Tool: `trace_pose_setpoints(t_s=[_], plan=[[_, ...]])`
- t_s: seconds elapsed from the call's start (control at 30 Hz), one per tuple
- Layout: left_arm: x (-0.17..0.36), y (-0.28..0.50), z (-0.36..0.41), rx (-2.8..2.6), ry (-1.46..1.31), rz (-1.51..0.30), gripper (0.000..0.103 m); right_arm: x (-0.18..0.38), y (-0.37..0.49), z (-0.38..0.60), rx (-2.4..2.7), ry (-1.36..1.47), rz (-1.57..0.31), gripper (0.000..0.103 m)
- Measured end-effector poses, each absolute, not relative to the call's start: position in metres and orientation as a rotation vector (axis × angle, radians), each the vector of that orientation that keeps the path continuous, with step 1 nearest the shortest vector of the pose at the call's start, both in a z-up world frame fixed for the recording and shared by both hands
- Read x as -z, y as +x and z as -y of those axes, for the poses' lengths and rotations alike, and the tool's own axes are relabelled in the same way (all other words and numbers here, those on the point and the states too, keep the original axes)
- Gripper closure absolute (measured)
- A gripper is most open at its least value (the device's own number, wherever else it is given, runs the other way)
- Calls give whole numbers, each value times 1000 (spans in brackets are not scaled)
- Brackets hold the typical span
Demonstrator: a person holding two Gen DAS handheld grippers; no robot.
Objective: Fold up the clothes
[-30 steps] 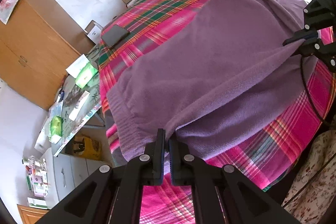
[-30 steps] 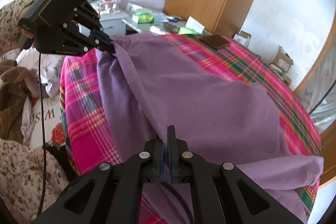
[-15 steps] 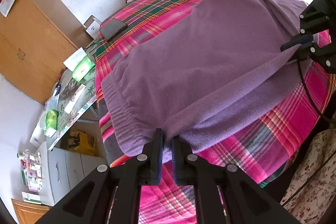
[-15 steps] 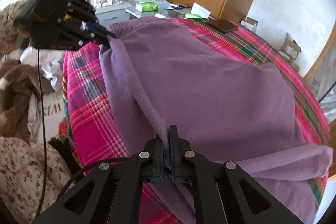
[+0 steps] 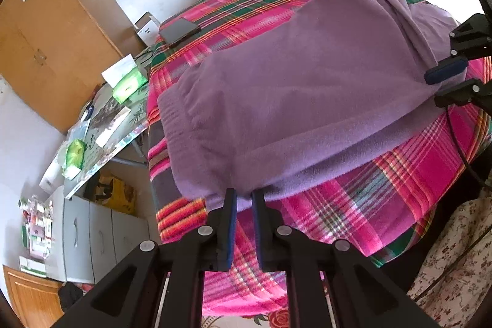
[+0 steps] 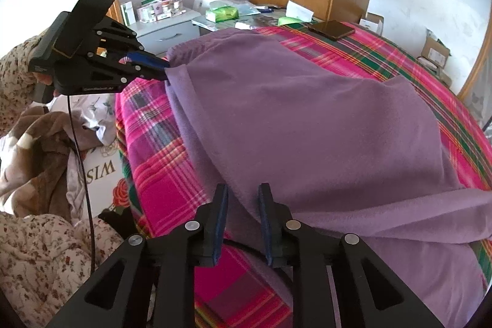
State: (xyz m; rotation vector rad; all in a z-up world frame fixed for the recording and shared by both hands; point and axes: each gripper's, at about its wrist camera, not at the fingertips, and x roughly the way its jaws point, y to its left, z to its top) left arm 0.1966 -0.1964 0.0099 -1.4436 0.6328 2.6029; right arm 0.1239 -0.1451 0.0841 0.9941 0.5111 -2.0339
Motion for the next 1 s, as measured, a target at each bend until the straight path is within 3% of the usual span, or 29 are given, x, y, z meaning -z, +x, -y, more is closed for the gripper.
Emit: trace_pose_setpoints(t_s=[0.2, 0.47, 0.7, 1.0], plan=[[-16, 214, 203, -2639, -1456, -496, 92, -95, 136, 129, 2038, 987, -440, 82], [-56, 240, 182, -2726, -1213, -250, 92, -112, 151, 81, 2164, 974, -303, 82], [-52, 222, 135, -2614, -1148, -194, 92, -124, 171, -3, 2405, 1018, -192, 82], [-47, 196, 88, -2608, -1060, -94, 92, -136, 204, -124, 2730, 1214, -198, 81]])
